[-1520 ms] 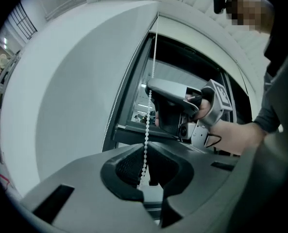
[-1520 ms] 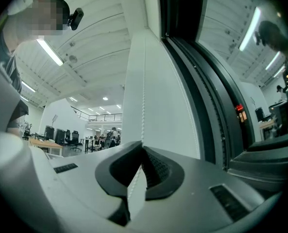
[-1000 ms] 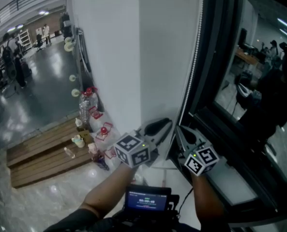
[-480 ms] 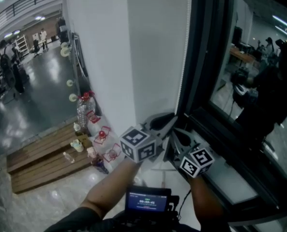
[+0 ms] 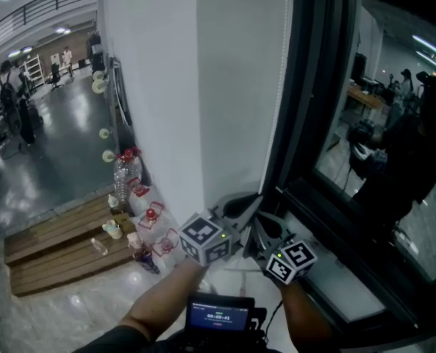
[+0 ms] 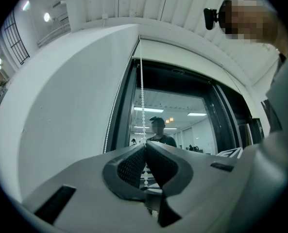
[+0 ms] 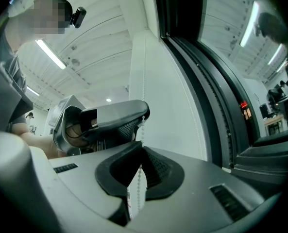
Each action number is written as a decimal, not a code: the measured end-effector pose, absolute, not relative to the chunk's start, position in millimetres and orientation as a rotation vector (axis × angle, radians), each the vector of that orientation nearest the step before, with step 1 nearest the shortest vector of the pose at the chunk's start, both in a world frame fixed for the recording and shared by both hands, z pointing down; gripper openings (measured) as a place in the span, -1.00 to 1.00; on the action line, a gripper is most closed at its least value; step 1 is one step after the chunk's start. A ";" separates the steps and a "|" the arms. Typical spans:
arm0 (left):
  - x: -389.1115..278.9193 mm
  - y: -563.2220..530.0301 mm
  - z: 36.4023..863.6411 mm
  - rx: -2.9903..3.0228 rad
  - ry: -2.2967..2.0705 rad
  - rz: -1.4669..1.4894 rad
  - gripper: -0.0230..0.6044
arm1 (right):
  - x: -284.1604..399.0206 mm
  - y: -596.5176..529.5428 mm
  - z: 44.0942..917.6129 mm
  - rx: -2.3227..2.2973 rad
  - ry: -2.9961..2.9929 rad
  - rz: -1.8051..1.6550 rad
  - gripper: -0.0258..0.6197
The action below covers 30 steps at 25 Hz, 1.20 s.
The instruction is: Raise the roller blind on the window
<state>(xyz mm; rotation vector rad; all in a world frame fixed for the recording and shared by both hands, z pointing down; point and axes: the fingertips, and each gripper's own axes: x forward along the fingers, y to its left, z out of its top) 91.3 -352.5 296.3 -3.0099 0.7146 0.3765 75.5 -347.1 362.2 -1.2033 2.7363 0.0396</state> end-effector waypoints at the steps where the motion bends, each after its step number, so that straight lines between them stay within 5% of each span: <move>1: 90.7 -354.4 301.2 -3.013 0.722 0.359 -0.91 | 74.4 -347.7 366.5 -1.207 2.745 0.025 -0.91; 30: 91.1 -354.2 421.8 -3.133 0.747 0.173 -0.92 | 74.0 -346.1 478.8 -1.324 2.828 -0.254 -0.91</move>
